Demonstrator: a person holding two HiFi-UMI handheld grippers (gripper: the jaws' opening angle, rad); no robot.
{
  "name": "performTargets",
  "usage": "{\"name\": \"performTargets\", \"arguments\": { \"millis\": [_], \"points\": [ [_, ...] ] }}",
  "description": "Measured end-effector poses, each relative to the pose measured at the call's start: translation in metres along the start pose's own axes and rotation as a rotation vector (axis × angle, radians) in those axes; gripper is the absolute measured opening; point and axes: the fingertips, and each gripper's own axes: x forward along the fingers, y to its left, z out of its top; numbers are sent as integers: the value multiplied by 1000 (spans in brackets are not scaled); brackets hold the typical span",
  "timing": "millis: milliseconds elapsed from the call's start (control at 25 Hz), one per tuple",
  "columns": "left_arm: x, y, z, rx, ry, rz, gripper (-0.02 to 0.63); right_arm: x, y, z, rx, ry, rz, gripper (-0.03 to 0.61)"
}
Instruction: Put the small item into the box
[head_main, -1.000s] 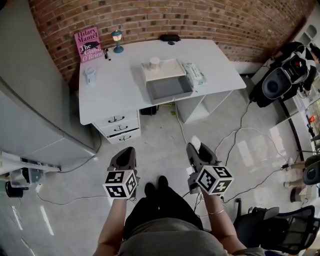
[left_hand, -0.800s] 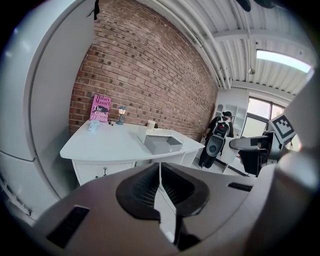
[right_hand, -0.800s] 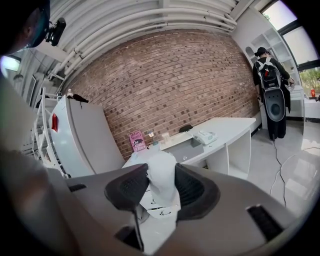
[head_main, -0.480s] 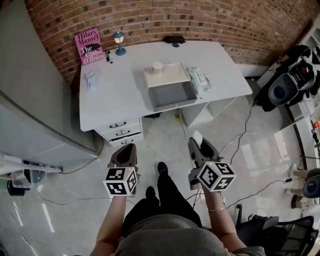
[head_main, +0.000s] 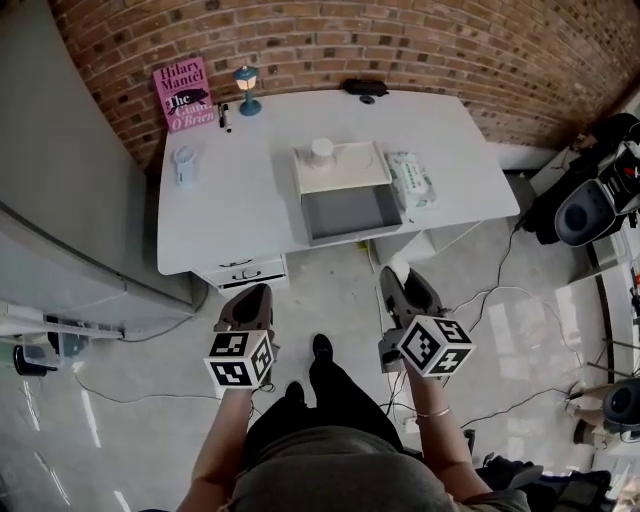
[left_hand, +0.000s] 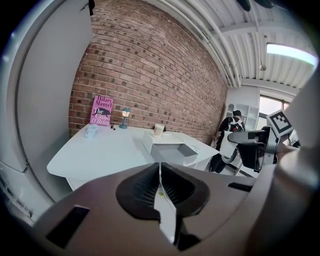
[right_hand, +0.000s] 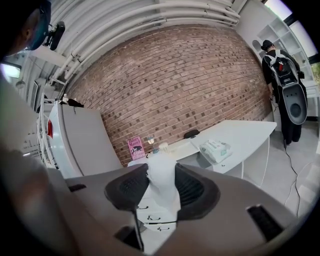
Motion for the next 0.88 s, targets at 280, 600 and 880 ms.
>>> {"name": "performTargets", "arguments": {
  "millis": [280, 600, 880],
  "points": [
    [22, 7, 13, -23, -10, 55, 31, 38, -15, 20, -13, 22, 39, 167],
    [33, 12, 19, -38, -11, 107, 30, 71, -21, 34, -55, 54, 86, 167],
    [35, 23, 15, -70, -9, 162, 29, 100, -22, 37, -88, 93, 112, 167]
  ]
}}
